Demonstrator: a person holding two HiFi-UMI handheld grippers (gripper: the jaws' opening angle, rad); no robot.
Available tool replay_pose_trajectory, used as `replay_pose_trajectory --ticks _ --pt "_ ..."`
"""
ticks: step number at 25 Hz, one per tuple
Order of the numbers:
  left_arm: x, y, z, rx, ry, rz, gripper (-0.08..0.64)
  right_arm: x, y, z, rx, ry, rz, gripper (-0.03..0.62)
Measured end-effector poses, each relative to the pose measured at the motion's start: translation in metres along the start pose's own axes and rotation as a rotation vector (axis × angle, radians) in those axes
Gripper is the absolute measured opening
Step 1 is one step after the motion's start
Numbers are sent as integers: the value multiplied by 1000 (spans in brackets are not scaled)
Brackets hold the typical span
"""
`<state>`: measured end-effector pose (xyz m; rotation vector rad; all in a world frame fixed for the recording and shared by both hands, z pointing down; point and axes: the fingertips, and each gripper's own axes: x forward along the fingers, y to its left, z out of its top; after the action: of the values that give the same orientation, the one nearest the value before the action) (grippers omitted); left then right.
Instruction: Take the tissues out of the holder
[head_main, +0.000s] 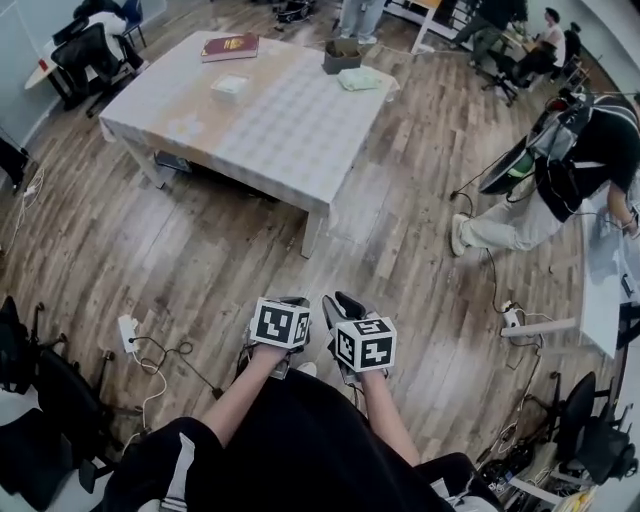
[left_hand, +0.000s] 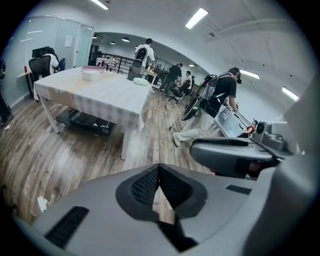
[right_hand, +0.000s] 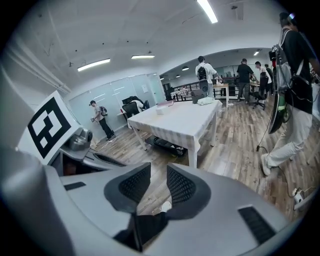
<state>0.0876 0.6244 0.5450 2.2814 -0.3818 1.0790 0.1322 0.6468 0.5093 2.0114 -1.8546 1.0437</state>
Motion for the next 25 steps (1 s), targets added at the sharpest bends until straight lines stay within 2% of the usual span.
replay_pose_trajectory --ticks 11,17,19,23,25 --pt "-2 69 60 -54 -28 29 0 67 20 58 -78 30 54 103" --pt "-3 104 87 -66 -23 27 0 99 27 91 -52 10 69 98" --pt "-3 115 98 -68 -21 23 0 111 30 101 -38 13 71 64" --pt "-5 134 112 -71 -28 16 0 130 43 120 67 15 155 50" --pt "-6 146 119 -72 -29 18 0 141 47 130 58 17 148 42"
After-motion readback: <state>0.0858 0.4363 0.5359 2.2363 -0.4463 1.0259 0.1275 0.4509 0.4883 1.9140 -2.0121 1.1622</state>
